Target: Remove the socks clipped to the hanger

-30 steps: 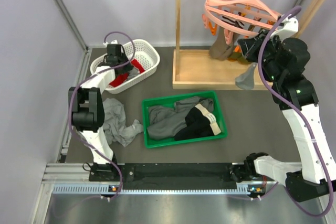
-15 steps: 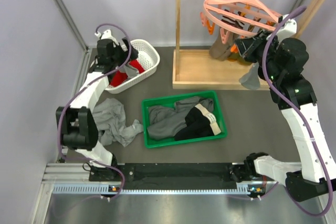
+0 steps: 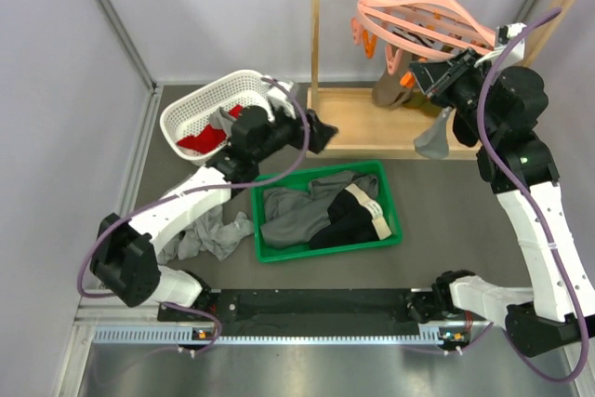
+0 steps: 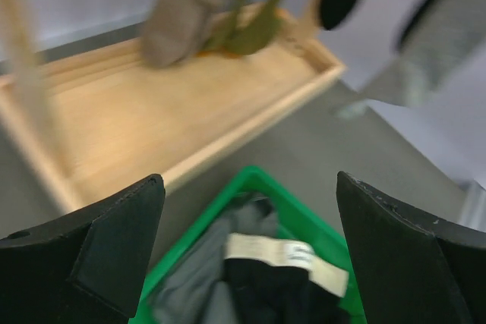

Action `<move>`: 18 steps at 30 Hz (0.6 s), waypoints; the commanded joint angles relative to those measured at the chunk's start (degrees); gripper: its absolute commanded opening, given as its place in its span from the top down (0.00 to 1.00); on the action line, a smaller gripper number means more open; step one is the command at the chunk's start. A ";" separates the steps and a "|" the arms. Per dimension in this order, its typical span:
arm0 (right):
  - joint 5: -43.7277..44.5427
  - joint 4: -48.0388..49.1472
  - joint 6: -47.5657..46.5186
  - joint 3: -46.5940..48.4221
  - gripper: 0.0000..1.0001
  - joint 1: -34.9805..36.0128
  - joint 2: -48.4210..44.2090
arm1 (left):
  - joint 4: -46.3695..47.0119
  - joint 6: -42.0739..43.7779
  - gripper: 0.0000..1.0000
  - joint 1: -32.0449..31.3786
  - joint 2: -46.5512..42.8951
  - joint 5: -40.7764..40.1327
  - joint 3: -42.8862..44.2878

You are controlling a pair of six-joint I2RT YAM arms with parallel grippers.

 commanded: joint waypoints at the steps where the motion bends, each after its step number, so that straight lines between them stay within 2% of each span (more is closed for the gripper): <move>1: -3.86 2.10 2.05 0.35 1.00 0.84 -0.76 | 12.58 3.11 0.01 -7.19 1.79 1.20 1.19; 8: -4.39 2.54 3.28 -0.09 1.00 0.75 -1.20 | 14.86 3.99 0.01 -17.73 13.48 -1.97 9.18; 12: -5.53 2.98 4.16 -0.71 1.00 0.84 -1.37 | 15.49 4.26 0.01 -20.90 21.02 -2.06 15.07; 18: -5.62 3.51 4.69 -1.15 1.00 0.84 -1.73 | 10.74 7.68 0.01 -23.90 29.91 -6.61 25.62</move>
